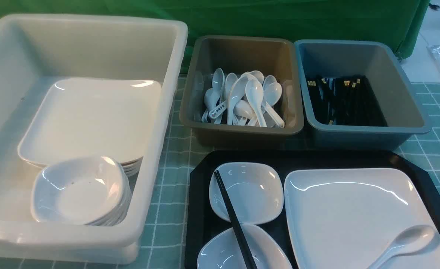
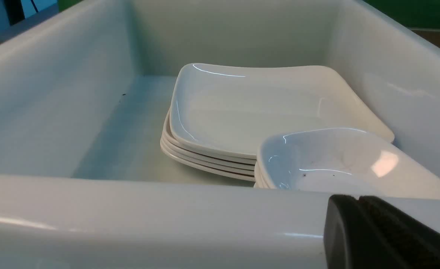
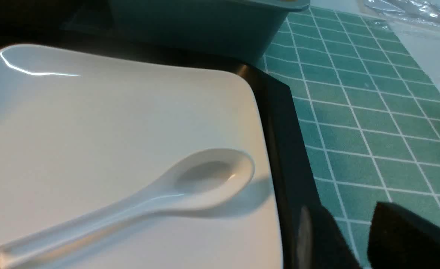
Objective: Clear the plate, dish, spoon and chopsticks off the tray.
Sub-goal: Use the right arm to grab a pair of chopsticks from the plate
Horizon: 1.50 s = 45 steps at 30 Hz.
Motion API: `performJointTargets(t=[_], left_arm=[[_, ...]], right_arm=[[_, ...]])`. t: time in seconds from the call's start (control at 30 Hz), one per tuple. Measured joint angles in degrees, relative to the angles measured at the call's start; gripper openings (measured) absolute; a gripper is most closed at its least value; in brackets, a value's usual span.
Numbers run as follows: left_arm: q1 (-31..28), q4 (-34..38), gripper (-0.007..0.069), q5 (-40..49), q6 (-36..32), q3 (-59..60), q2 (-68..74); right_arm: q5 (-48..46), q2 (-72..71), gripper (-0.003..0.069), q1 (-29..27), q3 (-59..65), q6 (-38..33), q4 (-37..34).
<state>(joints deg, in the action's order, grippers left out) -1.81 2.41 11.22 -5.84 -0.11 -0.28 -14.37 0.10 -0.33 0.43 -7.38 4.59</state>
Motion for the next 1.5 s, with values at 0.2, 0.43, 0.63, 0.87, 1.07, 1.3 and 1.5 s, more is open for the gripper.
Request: performJointTargets(t=[0.2,0.43,0.63,0.87,1.07,1.3,1.5], left_arm=[[0.0,0.0,0.0017,0.0,0.0,0.0,0.0],[0.0,-0.2,0.0017,0.0,-0.1,0.0,0.0],[0.0,7.9,0.0017,-7.7,0.5,0.5,0.0],[0.0,22.8,0.0017,-26.9,6.6,0.5,0.0],[0.0,20.3,0.0017,-40.5,18.3,0.5,0.0],[0.0,8.5,0.0017,-40.9,31.1,-1.6,2.1],[0.0,-13.1,0.0017,-23.7,50.3,-18.4,10.4]], right_arm=[[0.0,0.0,0.0242,0.0,0.0,0.0,0.0],[0.0,0.0,0.0242,0.0,0.0,0.0,0.0],[0.0,0.0,0.0242,0.0,0.0,0.0,0.0],[0.0,0.0,0.0242,0.0,0.0,0.0,0.0],[0.0,0.0,0.0242,0.0,0.0,0.0,0.0],[0.3,0.0,0.0242,0.0,0.0,0.0,0.0],[13.0,0.0,0.0242,0.0,0.0,17.3,-4.6]])
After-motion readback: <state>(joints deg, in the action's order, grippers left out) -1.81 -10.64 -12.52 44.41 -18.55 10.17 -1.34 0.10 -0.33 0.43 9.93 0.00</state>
